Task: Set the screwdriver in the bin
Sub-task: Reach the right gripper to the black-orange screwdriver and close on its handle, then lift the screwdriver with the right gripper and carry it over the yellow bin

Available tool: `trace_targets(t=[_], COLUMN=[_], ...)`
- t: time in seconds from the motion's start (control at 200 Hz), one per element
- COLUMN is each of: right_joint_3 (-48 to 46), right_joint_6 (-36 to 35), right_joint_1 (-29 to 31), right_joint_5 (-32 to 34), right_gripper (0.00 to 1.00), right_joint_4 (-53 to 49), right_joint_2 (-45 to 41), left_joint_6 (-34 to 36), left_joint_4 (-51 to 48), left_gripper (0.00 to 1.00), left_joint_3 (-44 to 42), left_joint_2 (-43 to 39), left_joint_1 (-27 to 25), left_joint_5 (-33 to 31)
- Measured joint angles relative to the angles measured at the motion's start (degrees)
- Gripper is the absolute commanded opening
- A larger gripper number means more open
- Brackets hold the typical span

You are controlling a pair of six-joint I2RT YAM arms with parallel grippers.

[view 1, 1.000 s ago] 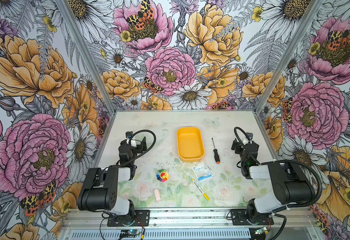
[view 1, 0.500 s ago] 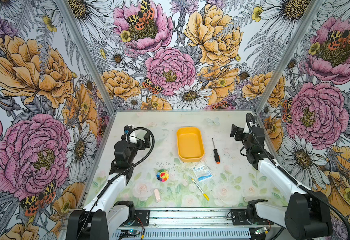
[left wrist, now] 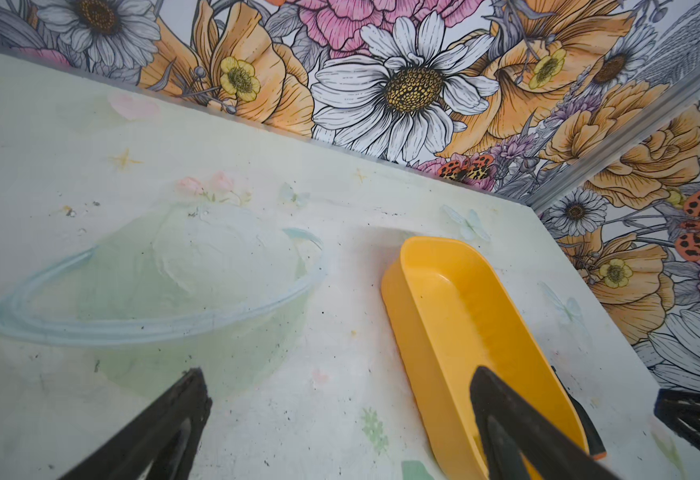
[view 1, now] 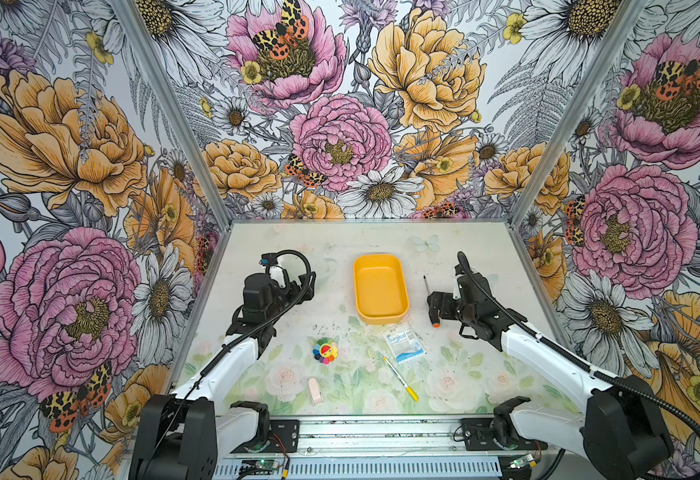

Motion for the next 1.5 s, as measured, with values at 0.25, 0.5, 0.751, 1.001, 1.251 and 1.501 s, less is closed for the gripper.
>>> trace_targets(t=[0.25, 0.5, 0.751, 1.001, 1.251, 1.501], right_joint_3=[0.00, 1.18, 4.04, 5.40, 6.21, 6.25], right_joint_6=[1.99, 2.40, 2.38, 1.92, 1.88, 1.22], right_joint_1=[0.70, 1.70, 2.12, 2.56, 2.86, 2.95], right_joint_5=[0.90, 0.90, 1.14, 1.31, 1.33, 1.57], right_gripper=[0.85, 0.78, 0.71, 0.64, 0.58, 0.36], right_joint_4=[-2.38, -4.07, -4.11, -4.20, -4.15, -4.15], right_joint_2=[6.88, 12.11, 15.58, 19.50, 20.81, 21.07], left_joint_6=[-1.27, -2.29, -2.51, -2.54, -2.54, -2.54], left_joint_4=[-3.76, -5.46, -6.43, -6.75, -7.10, -7.13], left_gripper=[0.99, 0.99, 0.99, 0.99, 0.99, 0.99], left_joint_3=[4.04, 5.18, 5.79, 6.38, 6.47, 6.47], left_joint_2=[3.26, 6.45, 7.23, 8.17, 9.53, 9.53], left_joint_1=[0.00, 0.00, 0.00, 0.00, 0.00, 0.00], left_joint_5=[1.07, 2.19, 3.19, 3.50, 4.35, 4.48])
